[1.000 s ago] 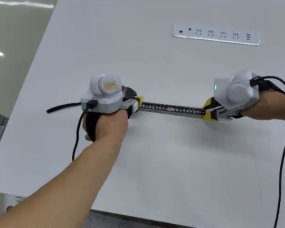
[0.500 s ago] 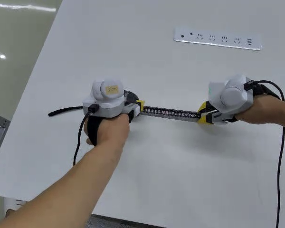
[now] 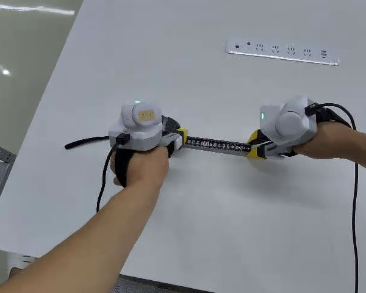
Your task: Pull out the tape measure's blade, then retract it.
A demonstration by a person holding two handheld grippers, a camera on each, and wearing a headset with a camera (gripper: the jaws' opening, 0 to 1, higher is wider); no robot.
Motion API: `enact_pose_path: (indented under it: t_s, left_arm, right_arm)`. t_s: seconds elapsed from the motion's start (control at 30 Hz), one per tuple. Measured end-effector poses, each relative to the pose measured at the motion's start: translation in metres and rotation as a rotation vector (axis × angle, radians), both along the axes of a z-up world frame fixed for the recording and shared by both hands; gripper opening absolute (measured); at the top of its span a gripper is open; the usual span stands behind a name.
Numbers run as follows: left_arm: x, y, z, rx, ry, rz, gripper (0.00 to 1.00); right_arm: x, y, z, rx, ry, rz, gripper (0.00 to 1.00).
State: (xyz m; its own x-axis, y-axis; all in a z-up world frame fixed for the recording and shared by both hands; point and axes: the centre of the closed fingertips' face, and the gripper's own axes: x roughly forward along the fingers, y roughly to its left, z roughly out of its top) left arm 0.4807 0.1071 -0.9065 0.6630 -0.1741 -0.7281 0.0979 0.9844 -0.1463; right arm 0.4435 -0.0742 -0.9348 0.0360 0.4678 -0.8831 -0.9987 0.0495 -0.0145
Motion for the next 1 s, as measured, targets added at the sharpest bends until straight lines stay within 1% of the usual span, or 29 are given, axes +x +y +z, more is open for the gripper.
enact_pose_path:
  t_s: [0.5,0.7,1.0]
  left_arm:
    - [0.002,0.000,-0.001,-0.001,0.000,0.002,0.61]
    - [0.003,0.001,0.000,0.000,-0.001,0.001,0.61]
    - [0.002,0.001,0.001,0.000,0.000,-0.003,0.61]
  right_arm:
    - [0.002,0.008,-0.001,0.008,-0.002,0.005,0.12]
    - [0.005,0.019,-0.003,0.011,-0.004,0.014,0.12]
    - [0.004,0.030,0.000,0.020,-0.006,0.013,0.12]
